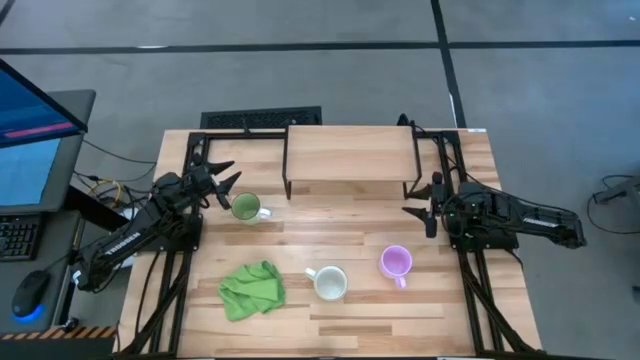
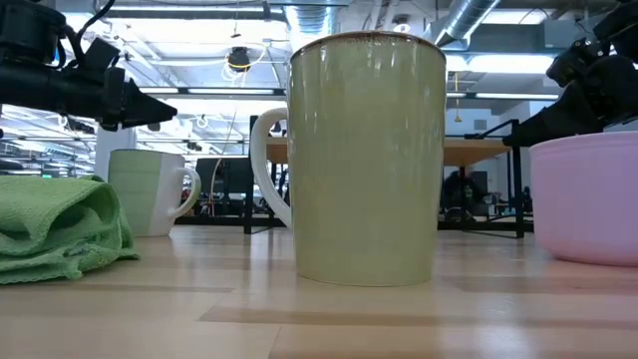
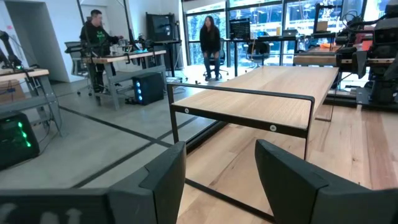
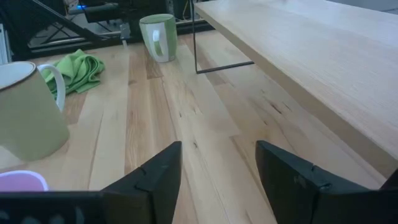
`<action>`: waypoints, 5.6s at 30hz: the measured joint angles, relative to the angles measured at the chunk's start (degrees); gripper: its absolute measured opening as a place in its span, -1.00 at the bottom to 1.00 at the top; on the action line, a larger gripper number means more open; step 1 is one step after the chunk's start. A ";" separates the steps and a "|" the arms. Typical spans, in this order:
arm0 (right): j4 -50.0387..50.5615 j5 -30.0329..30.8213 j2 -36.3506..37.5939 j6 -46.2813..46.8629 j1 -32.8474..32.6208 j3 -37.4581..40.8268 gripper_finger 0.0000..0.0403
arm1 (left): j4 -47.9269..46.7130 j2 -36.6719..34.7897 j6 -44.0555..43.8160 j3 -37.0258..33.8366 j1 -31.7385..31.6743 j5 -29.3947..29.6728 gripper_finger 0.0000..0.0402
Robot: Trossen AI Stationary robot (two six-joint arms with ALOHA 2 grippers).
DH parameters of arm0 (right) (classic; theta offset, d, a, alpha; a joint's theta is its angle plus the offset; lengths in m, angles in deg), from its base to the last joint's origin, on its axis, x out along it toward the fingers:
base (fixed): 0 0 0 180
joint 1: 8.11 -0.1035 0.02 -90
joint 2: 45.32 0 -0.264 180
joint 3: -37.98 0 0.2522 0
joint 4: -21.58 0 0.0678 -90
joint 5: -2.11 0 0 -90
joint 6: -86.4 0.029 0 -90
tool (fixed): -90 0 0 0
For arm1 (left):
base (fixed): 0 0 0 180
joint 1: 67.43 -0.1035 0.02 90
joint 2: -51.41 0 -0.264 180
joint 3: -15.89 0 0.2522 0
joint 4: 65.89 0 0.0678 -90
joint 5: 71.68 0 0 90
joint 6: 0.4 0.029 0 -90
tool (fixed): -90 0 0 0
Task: Stack small to large cups/mugs on shelf
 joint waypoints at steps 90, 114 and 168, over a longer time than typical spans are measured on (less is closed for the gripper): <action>0.00 0.01 -0.02 -6.54 0.00 -0.01 0.12 | 0.00 0.01 0.01 0.00 0.00 0.00 -0.08; -1.41 0.00 0.00 -11.24 -0.01 0.12 0.12 | 0.00 0.00 0.01 0.00 0.00 0.00 -0.08; 2.13 -10.49 -56.88 -2.99 -11.21 -48.55 0.12 | -0.05 -0.01 0.02 0.00 0.01 0.63 -0.08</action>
